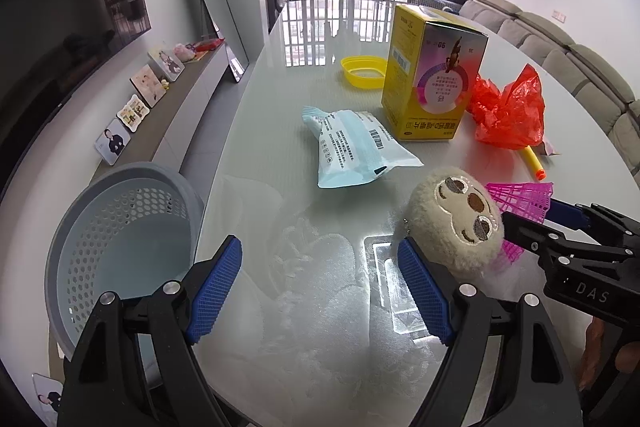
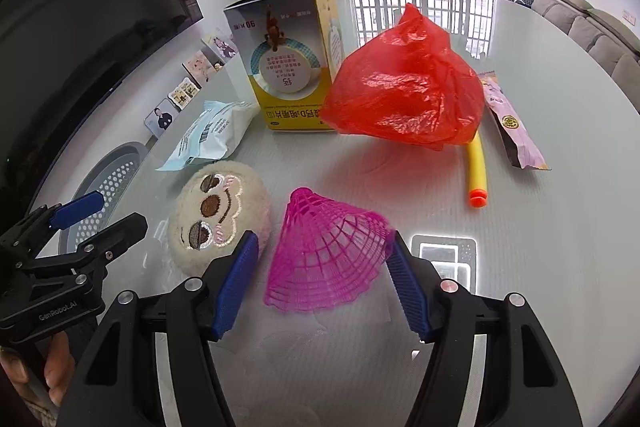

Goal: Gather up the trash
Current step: 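Grasp the pink shuttlecock with the right gripper while the left gripper grasps the beige plush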

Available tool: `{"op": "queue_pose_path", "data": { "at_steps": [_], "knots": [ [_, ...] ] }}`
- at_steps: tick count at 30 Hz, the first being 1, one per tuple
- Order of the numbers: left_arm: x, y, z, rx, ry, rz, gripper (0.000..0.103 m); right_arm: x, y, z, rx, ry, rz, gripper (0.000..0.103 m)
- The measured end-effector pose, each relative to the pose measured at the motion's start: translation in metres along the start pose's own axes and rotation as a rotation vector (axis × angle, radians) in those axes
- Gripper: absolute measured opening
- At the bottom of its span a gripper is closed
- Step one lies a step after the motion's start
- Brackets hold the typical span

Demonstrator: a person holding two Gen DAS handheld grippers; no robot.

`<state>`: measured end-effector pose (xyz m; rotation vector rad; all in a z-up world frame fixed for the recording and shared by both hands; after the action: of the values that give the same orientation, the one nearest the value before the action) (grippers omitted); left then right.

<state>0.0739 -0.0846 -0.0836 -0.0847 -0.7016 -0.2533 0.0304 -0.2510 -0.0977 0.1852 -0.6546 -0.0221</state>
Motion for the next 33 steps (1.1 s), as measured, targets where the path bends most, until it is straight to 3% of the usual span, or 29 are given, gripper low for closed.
{"op": "queue_pose_path", "data": {
  "at_steps": [5, 11, 15, 33],
  "knots": [
    [0.0, -0.005, 0.001, -0.008, -0.002, -0.006, 0.079, 0.0, 0.001, 0.002, 0.008, -0.01, 0.008, 0.061],
    [0.001, -0.011, 0.003, -0.018, -0.004, -0.016, 0.079, -0.002, 0.001, 0.004, 0.019, -0.009, 0.01, 0.04],
    [0.001, -0.017, 0.006, -0.027, -0.011, -0.025, 0.08, -0.004, 0.001, 0.01, 0.02, -0.024, 0.008, 0.035],
    [0.003, -0.067, 0.008, -0.113, -0.011, -0.084, 0.081, -0.026, -0.042, 0.065, -0.028, -0.12, -0.085, 0.035]
  ]
}}
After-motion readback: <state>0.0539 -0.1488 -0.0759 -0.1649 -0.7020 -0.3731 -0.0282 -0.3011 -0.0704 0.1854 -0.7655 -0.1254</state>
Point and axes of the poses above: each gripper's, at about its wrist camera, not at the fingertips, and z roughly against the way its jaws point, y to its left, x to its top, the point moved 5 cm from there along -z, roughly the way its jaws point
